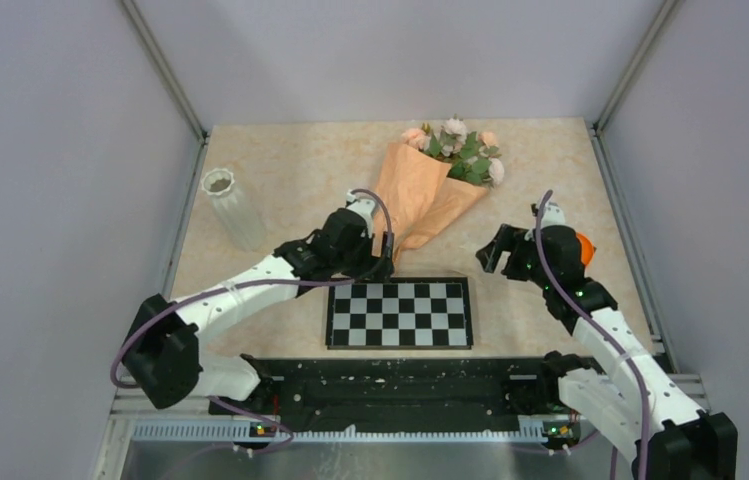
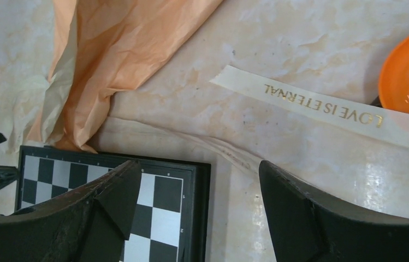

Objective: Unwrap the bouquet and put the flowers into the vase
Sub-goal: Place the ribbon at the center of the board, then unfold the wrapping paper at the center of the board.

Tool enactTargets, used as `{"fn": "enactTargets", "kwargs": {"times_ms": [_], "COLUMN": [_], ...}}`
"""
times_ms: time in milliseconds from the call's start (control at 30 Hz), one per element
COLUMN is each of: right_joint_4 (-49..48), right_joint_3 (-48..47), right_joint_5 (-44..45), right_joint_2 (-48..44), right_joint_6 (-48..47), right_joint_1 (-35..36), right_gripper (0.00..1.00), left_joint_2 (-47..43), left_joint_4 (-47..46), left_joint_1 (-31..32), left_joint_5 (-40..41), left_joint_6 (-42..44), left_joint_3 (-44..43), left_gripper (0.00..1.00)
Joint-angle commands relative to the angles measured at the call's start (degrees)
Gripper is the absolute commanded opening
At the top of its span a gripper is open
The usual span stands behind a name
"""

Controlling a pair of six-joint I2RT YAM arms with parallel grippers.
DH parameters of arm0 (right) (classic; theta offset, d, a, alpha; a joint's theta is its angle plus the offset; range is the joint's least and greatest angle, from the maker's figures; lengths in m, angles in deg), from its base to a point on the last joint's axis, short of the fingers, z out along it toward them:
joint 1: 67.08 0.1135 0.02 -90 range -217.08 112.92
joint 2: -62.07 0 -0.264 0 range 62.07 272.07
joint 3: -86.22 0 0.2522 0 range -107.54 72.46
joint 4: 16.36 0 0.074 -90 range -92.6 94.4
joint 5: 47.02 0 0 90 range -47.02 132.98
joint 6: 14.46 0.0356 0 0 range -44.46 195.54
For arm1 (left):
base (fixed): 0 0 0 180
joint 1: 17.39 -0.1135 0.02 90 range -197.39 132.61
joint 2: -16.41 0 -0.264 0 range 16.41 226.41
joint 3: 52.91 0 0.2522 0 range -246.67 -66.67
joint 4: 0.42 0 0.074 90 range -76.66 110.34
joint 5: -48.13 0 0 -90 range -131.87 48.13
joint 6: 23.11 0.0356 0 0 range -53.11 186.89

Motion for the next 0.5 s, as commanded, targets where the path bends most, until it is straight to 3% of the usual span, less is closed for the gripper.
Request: {"fn": "enactTargets", "kwargs": {"times_ms": [0, 200, 333, 467], "right_joint_4": [-4.71, -7.07, -6.96, -6.96], "right_joint_3": [0.80, 1.83, 1.30, 1.46], "right_joint_5": [-4.70, -6.74, -7.04, -7.08], "right_joint_2": [1.05, 2.09, 2.08, 2.39], "right_joint_6": [0.97, 1.40, 1.01, 0.67], "right_joint_1": [-0.50, -0.49, -0.44, -0.50], "right_gripper": [0.80, 0.80, 0.80, 0.80], "left_joint_2": [3.97, 10.16, 12.24, 13.36], "left_joint_4": [-4.66, -2.36, -1.72, -1.43], "left_joint_1": [3.66, 5.62, 6.41, 7.42], "left_joint_5": [8.49, 12.18, 14.74, 17.48], "left_joint_6": [-1.41, 0.93, 1.45, 2.54], "left_joint_3": [-1.67, -6.14, -8.10, -9.52], "left_gripper": [0.97, 0.85, 0.69, 0.66]}}
